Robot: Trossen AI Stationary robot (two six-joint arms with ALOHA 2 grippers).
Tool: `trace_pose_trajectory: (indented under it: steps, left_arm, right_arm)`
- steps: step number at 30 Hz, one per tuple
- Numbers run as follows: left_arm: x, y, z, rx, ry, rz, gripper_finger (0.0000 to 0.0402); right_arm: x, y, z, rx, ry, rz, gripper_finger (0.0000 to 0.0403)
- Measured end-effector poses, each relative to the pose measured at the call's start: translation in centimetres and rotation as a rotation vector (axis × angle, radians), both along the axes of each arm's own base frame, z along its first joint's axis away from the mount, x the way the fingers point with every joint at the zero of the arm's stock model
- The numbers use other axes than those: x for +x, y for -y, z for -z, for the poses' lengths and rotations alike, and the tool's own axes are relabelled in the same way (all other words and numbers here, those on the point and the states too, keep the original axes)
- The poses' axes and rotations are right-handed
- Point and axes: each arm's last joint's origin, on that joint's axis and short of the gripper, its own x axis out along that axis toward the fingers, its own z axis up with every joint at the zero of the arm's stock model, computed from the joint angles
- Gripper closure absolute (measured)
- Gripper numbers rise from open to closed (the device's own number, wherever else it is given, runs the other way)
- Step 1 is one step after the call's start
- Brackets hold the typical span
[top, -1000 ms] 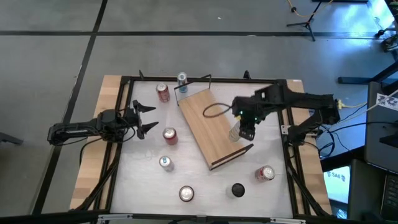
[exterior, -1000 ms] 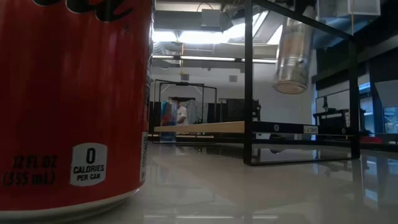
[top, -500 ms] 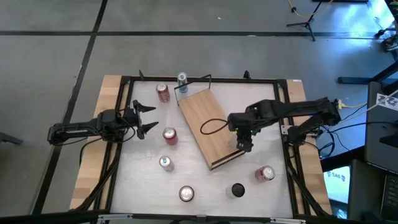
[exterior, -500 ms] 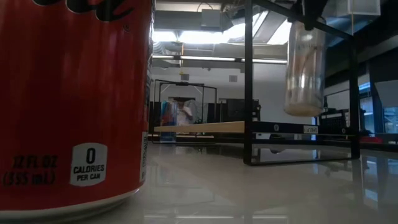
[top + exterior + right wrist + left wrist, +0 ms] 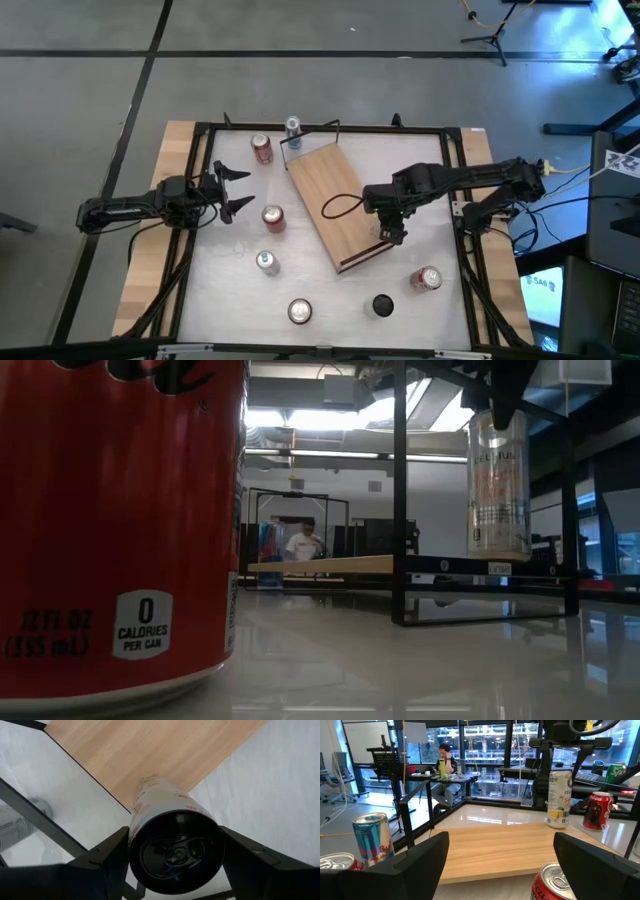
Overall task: Place canned beverage on shelf
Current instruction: Put the top white yellow soda can on the shelf
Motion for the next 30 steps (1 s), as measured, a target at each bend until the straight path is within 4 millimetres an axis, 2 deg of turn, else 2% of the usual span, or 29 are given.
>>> trace_pose_trajectory:
  steps: [30]
  left_arm:
    - [0.00,0.00,0.00,0.000,0.000,0.000,0.0051]
  right_arm:
    - [0.50,-0.12,0.01,0.027,0.044,-0.003,0.0145]
